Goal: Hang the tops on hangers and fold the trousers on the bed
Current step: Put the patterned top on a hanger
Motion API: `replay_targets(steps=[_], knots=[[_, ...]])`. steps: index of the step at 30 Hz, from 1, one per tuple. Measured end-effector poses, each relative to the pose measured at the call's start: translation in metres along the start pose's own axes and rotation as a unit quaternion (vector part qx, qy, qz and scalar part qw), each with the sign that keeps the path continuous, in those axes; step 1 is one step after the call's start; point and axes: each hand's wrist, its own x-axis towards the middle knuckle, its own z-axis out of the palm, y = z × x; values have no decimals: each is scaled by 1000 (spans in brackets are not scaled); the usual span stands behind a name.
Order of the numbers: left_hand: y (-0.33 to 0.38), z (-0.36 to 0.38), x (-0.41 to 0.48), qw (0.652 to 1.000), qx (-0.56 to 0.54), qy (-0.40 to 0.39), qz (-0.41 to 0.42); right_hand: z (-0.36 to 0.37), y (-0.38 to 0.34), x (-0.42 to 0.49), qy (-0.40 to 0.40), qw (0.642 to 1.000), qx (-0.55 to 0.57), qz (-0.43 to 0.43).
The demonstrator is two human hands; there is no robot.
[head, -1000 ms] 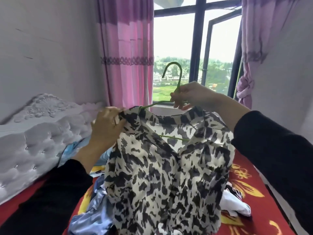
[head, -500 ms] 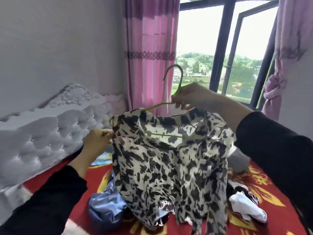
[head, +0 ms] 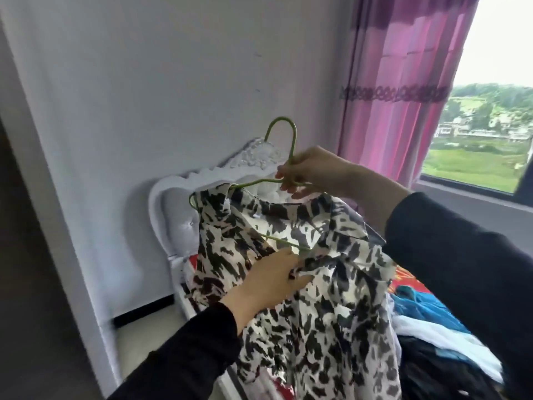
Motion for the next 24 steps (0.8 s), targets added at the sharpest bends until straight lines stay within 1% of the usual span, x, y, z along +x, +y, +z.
replay_targets(steps=[2,3,5,7,9,10,15,19,22,24], knots=[[-27,-13,-14,999,27,-11,-17,30,-20,14,-14,999,-22,-20],[-44,-21,-26,999,22,-23,-30,44,-30,21,-17,998,-45,-30],[-83,-40,-53,996,20,-64,-51,71,-48,34,-14,997,-62,-40],[-124,-61,-82,991,54,-104,-61,101,-65,50,-5,999,-37,-40],[-158,-83,-110,987,66,-118,-85,133,-83,67,-5,999,-12,-51],[-175,-95,-122,987,59,-113,-101,153,-94,77,-14,998,-3,-60],[-241,-163,-186,987,-16,-24,-161,252,-147,121,-79,993,-3,-92],[-283,-202,-232,975,-79,54,-203,325,-182,150,-107,989,30,-98],[-291,-216,-242,963,-164,76,-202,372,-207,172,-132,984,31,-114],[-300,-223,-245,952,-213,109,-192,398,-222,186,-151,980,28,-130]])
